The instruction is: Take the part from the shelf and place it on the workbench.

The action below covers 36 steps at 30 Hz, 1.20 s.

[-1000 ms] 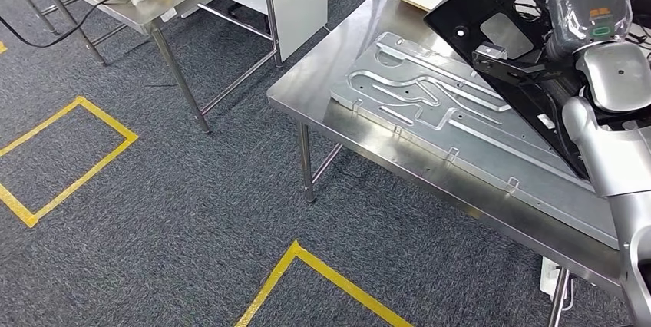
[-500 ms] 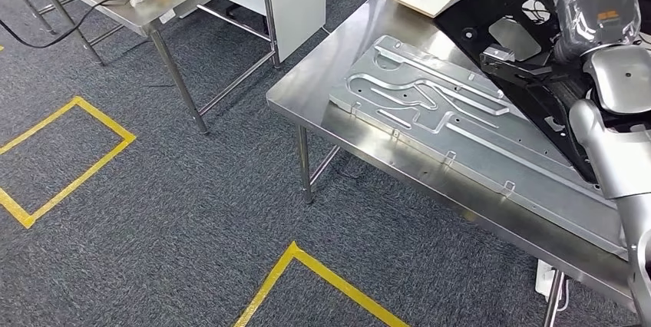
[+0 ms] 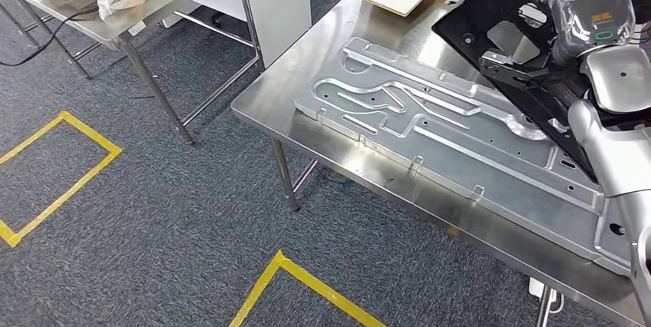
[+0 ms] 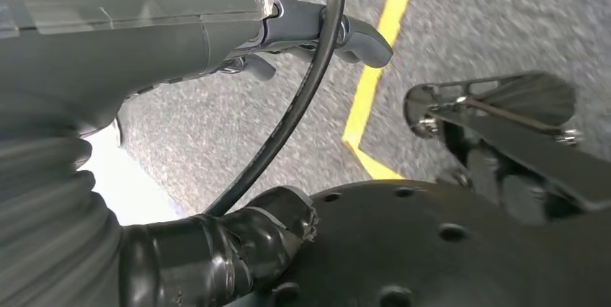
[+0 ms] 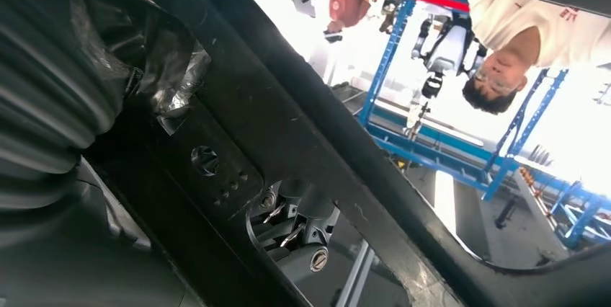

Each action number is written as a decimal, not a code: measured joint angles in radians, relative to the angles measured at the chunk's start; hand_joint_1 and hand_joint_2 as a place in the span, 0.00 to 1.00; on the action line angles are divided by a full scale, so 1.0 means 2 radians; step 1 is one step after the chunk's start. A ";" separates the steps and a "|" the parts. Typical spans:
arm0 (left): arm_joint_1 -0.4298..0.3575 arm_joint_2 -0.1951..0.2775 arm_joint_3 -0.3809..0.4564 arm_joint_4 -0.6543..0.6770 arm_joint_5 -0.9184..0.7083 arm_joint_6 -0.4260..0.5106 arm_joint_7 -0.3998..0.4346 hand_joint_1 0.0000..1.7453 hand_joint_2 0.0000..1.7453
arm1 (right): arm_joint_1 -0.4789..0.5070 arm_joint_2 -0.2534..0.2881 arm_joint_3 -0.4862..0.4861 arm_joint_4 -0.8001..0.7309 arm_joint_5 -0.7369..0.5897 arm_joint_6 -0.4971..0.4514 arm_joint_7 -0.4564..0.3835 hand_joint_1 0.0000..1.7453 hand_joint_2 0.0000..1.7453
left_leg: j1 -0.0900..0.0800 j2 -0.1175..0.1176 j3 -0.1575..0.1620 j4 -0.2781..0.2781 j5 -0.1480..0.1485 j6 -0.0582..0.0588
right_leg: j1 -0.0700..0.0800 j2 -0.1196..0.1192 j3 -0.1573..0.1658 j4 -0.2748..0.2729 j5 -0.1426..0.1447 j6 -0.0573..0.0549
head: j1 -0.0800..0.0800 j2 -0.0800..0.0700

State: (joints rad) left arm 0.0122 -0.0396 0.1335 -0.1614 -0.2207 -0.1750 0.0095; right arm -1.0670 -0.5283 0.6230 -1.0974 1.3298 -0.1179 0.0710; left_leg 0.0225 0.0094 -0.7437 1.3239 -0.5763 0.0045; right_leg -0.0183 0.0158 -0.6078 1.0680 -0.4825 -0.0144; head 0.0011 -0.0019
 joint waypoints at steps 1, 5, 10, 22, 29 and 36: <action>0.000 0.000 0.000 0.000 0.000 0.000 0.000 0.00 1.00 | 0.000 0.000 0.001 0.001 0.000 0.000 0.000 1.00 1.00 | -0.005 -0.001 0.002 -0.019 0.020 0.008 | 0.003 0.002 0.003 0.000 -0.003 -0.001 | 0.000 0.000; 0.003 0.002 0.000 0.000 0.000 0.000 0.000 0.00 1.00 | 0.001 0.000 0.005 0.003 0.000 0.000 0.000 1.00 1.00 | -0.024 -0.005 0.045 -0.133 0.077 0.043 | 0.008 0.007 0.017 -0.008 -0.010 0.000 | 0.001 0.000; 0.002 0.002 0.000 0.000 -0.001 0.001 -0.002 0.00 1.00 | 0.001 -0.004 0.007 0.004 0.000 -0.001 -0.001 1.00 1.00 | -0.022 -0.002 0.079 -0.173 0.078 0.045 | 0.007 0.001 0.019 0.008 -0.011 0.012 | 0.001 0.000; 0.003 -0.002 0.004 0.000 0.019 -0.017 -0.019 0.00 1.00 | 0.010 -0.012 0.013 0.011 -0.012 0.004 -0.004 0.00 0.00 | -0.014 -0.002 0.100 -0.158 0.044 0.018 | 0.000 -0.010 -0.023 -0.017 0.032 0.018 | 0.001 0.000; 0.001 -0.004 0.017 0.000 0.036 -0.027 -0.006 0.00 0.00 | 0.018 -0.013 0.018 0.022 -0.015 0.002 -0.009 0.00 0.00 | -0.015 -0.002 0.106 -0.164 0.042 0.023 | -0.001 -0.005 -0.020 -0.016 0.032 0.010 | 0.001 0.000; 0.001 -0.005 0.026 0.000 0.037 -0.032 -0.002 0.00 0.00 | 0.020 -0.012 0.022 0.033 -0.018 0.000 -0.013 0.00 0.00 | -0.014 -0.002 0.106 -0.166 0.041 0.019 | 0.001 -0.007 -0.020 -0.016 0.031 0.008 | 0.001 0.000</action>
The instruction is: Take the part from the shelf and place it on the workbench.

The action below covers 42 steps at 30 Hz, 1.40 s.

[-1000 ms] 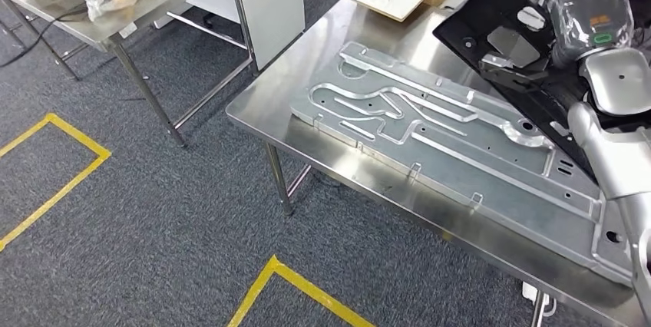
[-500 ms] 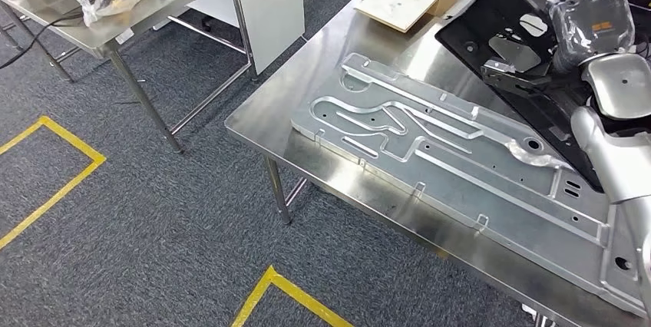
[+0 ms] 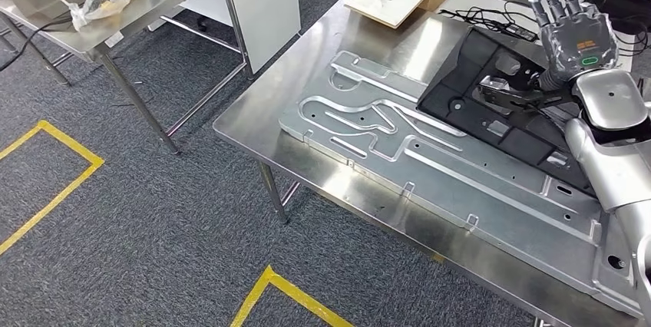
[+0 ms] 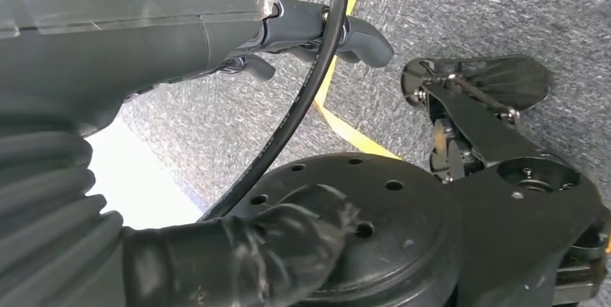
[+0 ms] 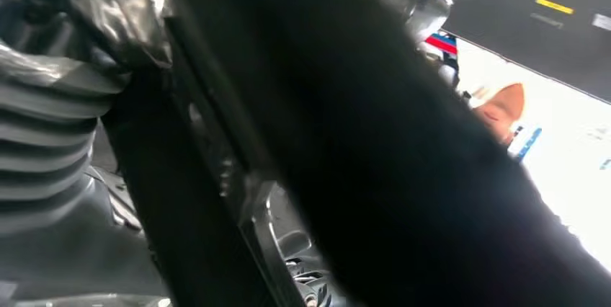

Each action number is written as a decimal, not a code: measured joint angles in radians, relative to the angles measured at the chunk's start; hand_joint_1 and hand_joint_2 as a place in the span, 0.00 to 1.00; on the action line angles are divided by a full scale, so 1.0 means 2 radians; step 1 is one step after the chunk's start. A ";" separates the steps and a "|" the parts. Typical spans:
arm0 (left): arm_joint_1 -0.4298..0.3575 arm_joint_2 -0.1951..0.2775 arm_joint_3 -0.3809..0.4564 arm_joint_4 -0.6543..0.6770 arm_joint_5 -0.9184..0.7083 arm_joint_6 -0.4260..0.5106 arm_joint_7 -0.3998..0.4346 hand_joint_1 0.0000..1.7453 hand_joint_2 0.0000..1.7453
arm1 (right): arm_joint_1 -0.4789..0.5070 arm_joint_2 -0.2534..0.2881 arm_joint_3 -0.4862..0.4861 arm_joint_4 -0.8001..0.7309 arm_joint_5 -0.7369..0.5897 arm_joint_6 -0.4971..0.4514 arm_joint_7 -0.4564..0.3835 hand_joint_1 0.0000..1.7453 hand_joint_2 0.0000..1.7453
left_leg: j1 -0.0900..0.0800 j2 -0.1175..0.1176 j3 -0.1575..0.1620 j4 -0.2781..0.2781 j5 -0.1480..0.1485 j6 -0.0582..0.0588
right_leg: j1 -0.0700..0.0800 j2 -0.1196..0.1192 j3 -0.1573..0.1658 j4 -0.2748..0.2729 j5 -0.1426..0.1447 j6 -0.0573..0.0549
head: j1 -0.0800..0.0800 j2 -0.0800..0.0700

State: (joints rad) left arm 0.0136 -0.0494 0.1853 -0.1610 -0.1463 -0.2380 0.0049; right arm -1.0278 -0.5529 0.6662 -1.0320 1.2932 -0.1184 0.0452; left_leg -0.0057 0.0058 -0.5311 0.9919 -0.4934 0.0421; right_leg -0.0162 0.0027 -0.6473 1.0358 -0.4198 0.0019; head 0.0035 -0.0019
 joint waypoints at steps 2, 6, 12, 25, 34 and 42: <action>0.001 0.000 0.000 0.000 0.000 0.002 0.000 0.00 0.00 | 0.000 -0.001 0.000 0.002 -0.006 0.001 -0.003 0.00 0.00 | 0.000 0.000 0.000 0.000 0.000 -0.003 | 0.000 0.000 0.000 0.000 0.000 0.000 | 0.000 0.000; 0.002 0.000 0.000 0.000 -0.001 0.003 -0.001 0.00 0.00 | -0.005 -0.003 -0.001 0.003 -0.018 0.007 -0.015 0.00 0.00 | 0.000 0.000 0.000 0.001 0.000 -0.005 | 0.000 0.000 0.001 0.000 0.001 0.000 | 0.000 0.000; 0.002 0.000 0.000 0.000 -0.003 0.003 -0.003 0.00 0.00 | -0.030 -0.009 -0.001 0.004 -0.058 0.055 -0.049 0.00 0.00 | -0.001 0.000 0.000 0.002 0.000 -0.005 | -0.003 0.000 0.002 0.000 0.002 0.002 | 0.000 0.000; 0.004 0.004 0.007 0.000 0.000 -0.008 -0.007 0.00 0.00 | -0.243 0.003 0.110 0.144 -0.266 0.398 -0.101 0.00 0.00 | -0.004 -0.001 -0.001 0.003 0.001 -0.004 | -0.004 -0.002 0.001 -0.001 0.002 0.003 | 0.000 0.000; 0.004 0.004 0.011 0.000 0.000 -0.008 -0.007 0.00 0.00 | -0.263 0.005 0.134 0.165 -0.278 0.396 -0.096 0.00 0.00 | -0.004 -0.001 -0.001 0.003 0.000 -0.004 | -0.004 -0.002 0.002 -0.001 0.003 0.004 | 0.000 0.000; 0.004 0.005 0.011 0.000 0.000 -0.010 -0.008 0.00 0.00 | -0.267 0.005 0.144 0.175 -0.286 0.406 -0.096 0.00 0.00 | -0.004 -0.001 -0.001 0.004 0.000 -0.004 | -0.004 -0.001 0.002 -0.002 0.003 0.005 | 0.000 0.000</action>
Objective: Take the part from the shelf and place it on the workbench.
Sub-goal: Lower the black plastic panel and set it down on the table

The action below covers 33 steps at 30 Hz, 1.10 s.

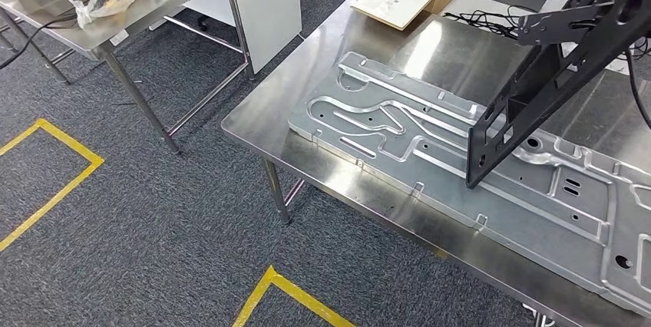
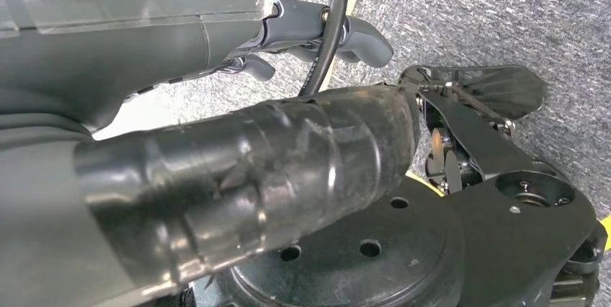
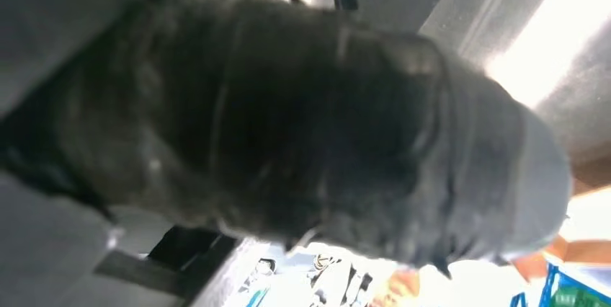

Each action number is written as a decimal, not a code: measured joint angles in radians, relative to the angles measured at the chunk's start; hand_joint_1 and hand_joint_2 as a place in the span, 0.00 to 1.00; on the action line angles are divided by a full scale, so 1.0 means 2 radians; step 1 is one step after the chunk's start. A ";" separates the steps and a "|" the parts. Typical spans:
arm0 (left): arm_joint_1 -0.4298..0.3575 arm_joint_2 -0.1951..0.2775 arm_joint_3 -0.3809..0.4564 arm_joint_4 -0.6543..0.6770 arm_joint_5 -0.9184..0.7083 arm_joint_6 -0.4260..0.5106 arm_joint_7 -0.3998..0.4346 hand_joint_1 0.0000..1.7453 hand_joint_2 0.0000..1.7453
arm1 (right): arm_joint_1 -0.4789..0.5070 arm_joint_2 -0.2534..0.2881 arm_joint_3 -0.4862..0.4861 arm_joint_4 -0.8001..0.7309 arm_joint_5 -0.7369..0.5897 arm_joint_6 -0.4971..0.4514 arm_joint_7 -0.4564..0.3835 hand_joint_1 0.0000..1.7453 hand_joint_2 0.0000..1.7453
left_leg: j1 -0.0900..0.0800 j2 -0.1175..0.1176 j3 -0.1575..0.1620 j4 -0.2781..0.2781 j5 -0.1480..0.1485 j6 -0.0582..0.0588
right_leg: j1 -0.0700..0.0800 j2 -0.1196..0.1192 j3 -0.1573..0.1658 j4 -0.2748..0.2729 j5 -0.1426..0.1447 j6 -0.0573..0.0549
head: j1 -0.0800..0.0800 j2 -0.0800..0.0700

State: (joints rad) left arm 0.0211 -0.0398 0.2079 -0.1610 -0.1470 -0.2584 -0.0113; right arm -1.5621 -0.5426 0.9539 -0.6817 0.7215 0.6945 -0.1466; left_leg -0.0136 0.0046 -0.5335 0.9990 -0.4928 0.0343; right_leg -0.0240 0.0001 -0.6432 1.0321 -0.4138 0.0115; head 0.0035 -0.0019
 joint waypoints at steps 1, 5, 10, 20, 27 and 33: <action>0.000 0.000 0.000 0.000 0.000 -0.001 -0.001 0.00 0.00 | -0.004 0.000 0.006 0.005 -0.007 0.006 -0.001 0.00 0.00 | 0.000 0.000 0.000 0.000 0.000 0.000 | 0.000 0.000 0.000 0.000 0.000 0.000 | 0.000 0.000; 0.001 0.002 0.000 0.000 0.000 -0.007 -0.005 0.00 0.00 | -0.025 -0.003 0.043 0.037 -0.036 0.021 -0.017 0.00 0.00 | 0.000 0.000 0.000 0.000 0.000 0.000 | 0.000 0.000 0.000 0.000 0.000 0.000 | 0.000 0.000; 0.002 0.004 0.000 0.000 0.000 -0.008 -0.005 0.00 0.00 | -0.038 -0.010 0.082 0.077 -0.054 0.013 -0.031 0.00 0.00 | 0.000 0.000 0.000 0.001 0.000 0.000 | 0.000 0.000 0.000 0.000 0.000 0.000 | 0.000 0.000; 0.000 0.010 0.000 0.000 -0.011 -0.002 0.005 0.00 0.00 | -0.141 -0.006 0.226 0.068 0.247 0.224 -0.209 0.00 0.00 | -0.001 0.001 -0.001 0.001 0.000 0.001 | 0.000 0.001 -0.001 0.000 0.000 0.001 | 0.000 0.000; -0.005 0.011 0.000 0.000 -0.011 0.004 0.014 0.00 0.00 | -0.155 -0.023 0.260 0.006 0.402 0.208 -0.271 0.00 0.00 | -0.001 0.002 0.000 0.002 0.000 0.001 | 0.000 0.002 0.000 0.000 0.001 0.001 | 0.000 0.000; -0.007 0.011 0.000 0.000 -0.010 0.006 0.018 0.00 0.00 | -0.155 -0.044 0.270 -0.031 0.407 0.210 -0.272 0.00 0.00 | -0.001 0.003 0.000 0.002 -0.001 0.001 | 0.000 0.003 0.000 0.000 0.001 0.002 | 0.000 0.000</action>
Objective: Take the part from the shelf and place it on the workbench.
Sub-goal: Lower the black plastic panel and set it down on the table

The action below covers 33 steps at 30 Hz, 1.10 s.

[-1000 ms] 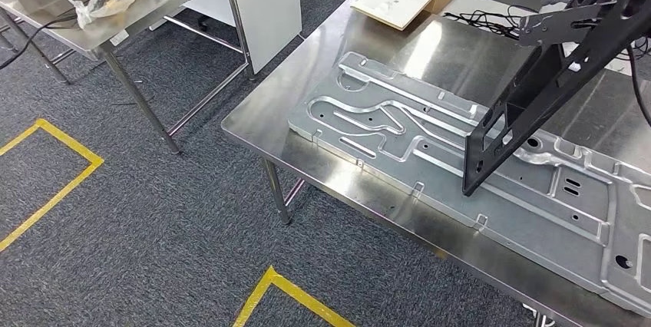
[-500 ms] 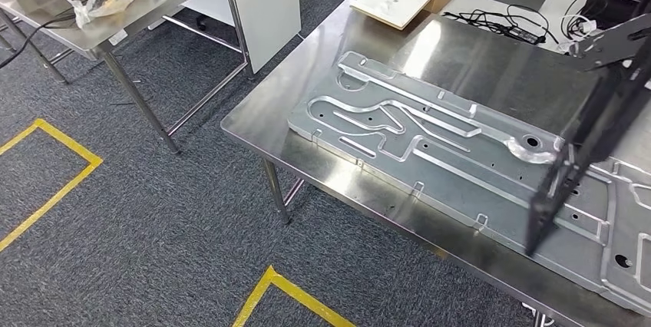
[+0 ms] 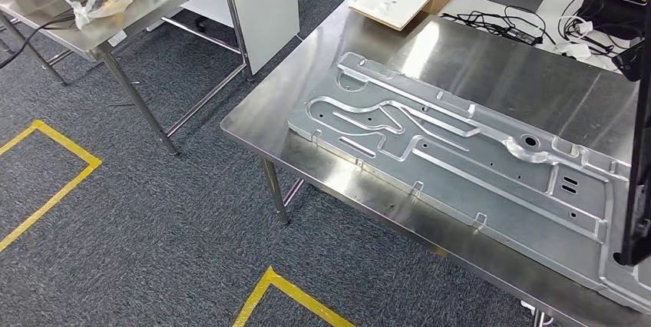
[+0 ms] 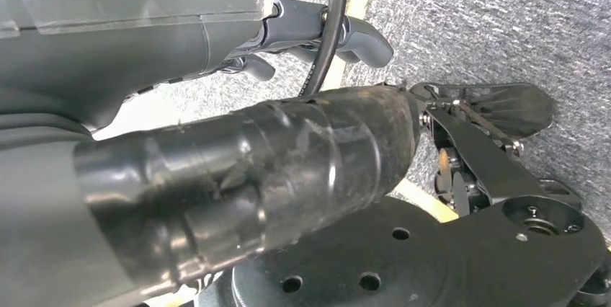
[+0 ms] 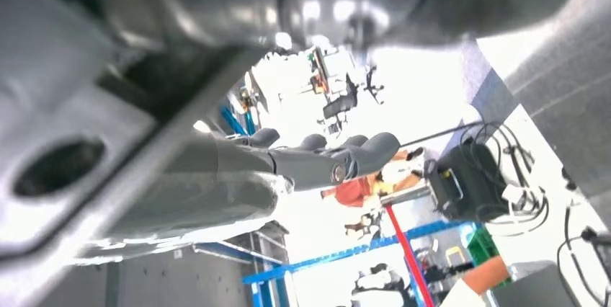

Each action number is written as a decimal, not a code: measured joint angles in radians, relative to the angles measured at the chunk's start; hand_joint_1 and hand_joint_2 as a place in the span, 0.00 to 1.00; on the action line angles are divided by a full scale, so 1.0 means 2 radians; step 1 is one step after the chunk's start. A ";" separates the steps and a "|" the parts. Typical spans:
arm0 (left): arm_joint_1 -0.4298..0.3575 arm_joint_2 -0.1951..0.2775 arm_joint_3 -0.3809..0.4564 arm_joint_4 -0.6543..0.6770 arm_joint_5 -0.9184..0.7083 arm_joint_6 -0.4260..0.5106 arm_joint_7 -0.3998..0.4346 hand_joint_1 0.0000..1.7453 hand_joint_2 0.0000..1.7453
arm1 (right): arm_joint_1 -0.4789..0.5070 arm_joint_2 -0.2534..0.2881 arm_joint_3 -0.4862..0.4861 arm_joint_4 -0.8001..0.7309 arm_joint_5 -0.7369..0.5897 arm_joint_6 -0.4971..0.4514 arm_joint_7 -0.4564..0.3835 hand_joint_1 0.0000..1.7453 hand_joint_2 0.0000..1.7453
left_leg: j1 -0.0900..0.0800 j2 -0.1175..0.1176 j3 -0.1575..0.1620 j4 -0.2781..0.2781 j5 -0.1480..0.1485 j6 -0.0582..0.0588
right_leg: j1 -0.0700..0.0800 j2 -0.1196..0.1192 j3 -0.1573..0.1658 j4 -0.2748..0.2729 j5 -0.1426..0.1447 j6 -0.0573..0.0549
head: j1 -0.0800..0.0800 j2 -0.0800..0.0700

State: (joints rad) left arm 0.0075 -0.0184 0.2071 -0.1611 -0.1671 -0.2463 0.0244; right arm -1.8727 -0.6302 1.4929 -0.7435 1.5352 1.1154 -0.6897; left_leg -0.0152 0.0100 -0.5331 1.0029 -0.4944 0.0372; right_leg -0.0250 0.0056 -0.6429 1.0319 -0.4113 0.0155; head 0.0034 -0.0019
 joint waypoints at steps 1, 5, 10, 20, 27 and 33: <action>0.000 0.000 0.000 0.000 0.000 0.000 0.000 0.00 0.00 | 0.000 -0.002 0.001 -0.003 0.000 0.000 0.000 0.00 0.00 | 0.000 0.000 0.000 0.000 0.000 0.000 | 0.000 0.000 0.000 0.000 0.000 0.000 | 0.000 0.000; -0.001 0.000 0.000 0.000 0.003 -0.001 0.002 0.00 0.00 | 0.003 -0.015 0.004 -0.024 0.005 0.008 0.000 0.00 0.00 | 0.000 0.000 0.000 0.000 0.000 0.000 | 0.000 0.000 0.000 0.000 0.000 0.000 | 0.000 0.000; -0.001 0.001 0.000 0.000 0.012 -0.002 0.016 0.00 0.00 | 0.015 -0.049 0.010 -0.081 0.011 0.023 0.002 0.00 0.00 | 0.000 0.000 0.000 0.000 0.000 0.001 | 0.000 0.000 0.000 0.000 0.000 0.000 | 0.000 0.000; -0.004 0.004 0.002 0.000 0.035 -0.001 0.014 0.00 0.00 | 0.041 -0.090 0.012 -0.091 0.007 -0.023 0.000 0.00 0.00 | 0.000 0.000 0.000 0.001 -0.001 0.001 | 0.000 0.000 0.001 0.000 0.000 0.001 | 0.000 0.000; -0.005 0.006 0.002 0.000 0.035 -0.001 0.014 0.00 0.00 | 0.049 -0.105 0.012 -0.083 0.005 -0.024 0.000 0.00 0.00 | 0.000 0.001 0.000 0.001 -0.001 0.002 | 0.000 0.001 0.001 0.000 0.000 0.001 | 0.000 0.000; -0.005 0.006 0.002 0.000 0.035 0.004 0.014 0.00 0.00 | 0.051 -0.108 0.012 -0.072 -0.003 -0.032 0.000 0.00 0.00 | 0.000 0.001 0.000 0.001 -0.001 0.002 | 0.000 0.001 0.001 0.000 0.000 0.001 | 0.000 0.000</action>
State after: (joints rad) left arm -0.0033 -0.0058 0.2116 -0.1614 -0.0978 -0.2376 0.0515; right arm -1.7711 -0.8471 1.5167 -0.8875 1.5299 1.0506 -0.6897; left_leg -0.0154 0.0111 -0.5322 1.0047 -0.4968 0.0409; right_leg -0.0250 0.0066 -0.6414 1.0314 -0.4119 0.0174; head 0.0034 -0.0019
